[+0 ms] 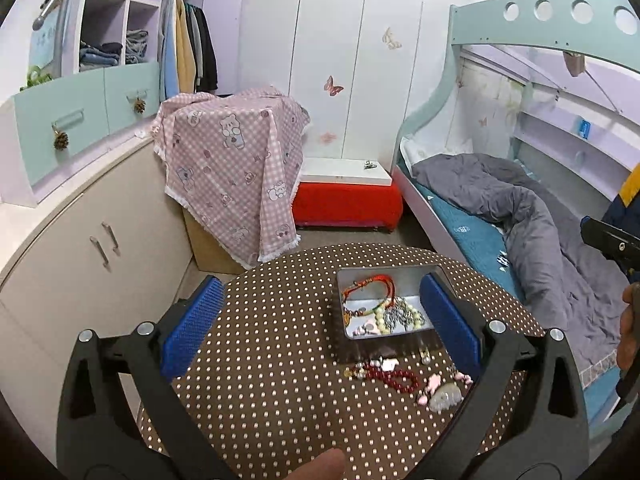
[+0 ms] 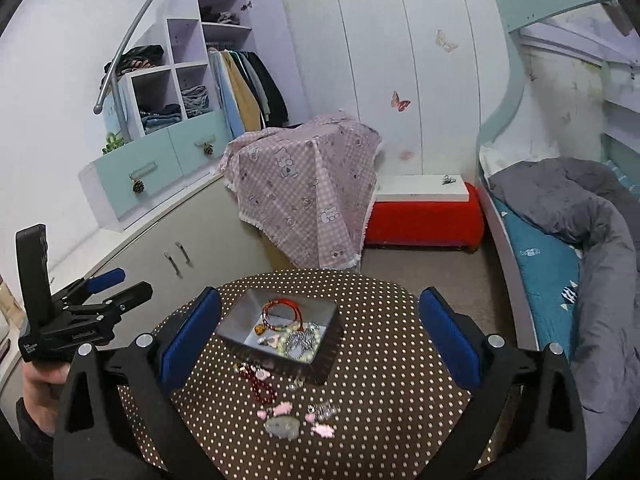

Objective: Organize jewelry
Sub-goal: 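Move both tools back toward the dark red bead necklace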

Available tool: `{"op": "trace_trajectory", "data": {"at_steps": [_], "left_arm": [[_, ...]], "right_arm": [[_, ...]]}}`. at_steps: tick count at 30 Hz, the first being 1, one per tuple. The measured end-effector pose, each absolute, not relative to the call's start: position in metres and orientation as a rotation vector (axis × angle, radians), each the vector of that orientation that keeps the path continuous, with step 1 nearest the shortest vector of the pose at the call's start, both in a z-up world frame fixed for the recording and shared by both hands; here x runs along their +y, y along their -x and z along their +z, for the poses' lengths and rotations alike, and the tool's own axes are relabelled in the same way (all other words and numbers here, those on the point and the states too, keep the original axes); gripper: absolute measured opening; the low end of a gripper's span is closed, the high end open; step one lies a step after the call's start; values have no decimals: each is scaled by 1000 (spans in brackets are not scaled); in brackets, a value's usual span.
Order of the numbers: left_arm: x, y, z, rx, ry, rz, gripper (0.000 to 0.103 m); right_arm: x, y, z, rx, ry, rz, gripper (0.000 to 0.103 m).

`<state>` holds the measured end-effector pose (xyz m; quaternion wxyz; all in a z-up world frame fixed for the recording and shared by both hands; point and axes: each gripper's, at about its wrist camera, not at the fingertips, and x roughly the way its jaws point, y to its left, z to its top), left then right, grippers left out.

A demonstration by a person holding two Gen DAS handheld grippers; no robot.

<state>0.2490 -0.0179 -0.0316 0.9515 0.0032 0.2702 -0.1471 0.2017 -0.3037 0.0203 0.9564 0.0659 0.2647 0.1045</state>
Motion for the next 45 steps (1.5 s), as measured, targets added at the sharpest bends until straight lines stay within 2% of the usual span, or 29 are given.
{"op": "trace_trajectory", "data": {"at_steps": [14, 28, 45], "left_arm": [[-18, -203, -51, 539, -3, -296, 97], [-22, -189, -109, 649, 10, -293, 97], [-57, -229, -145, 772, -49, -290, 97]], "right_arm": [[-296, -163, 8, 529, -77, 193, 95], [-294, -163, -70, 688, -53, 170, 95], [-290, -174, -127, 813, -21, 177, 95]]}}
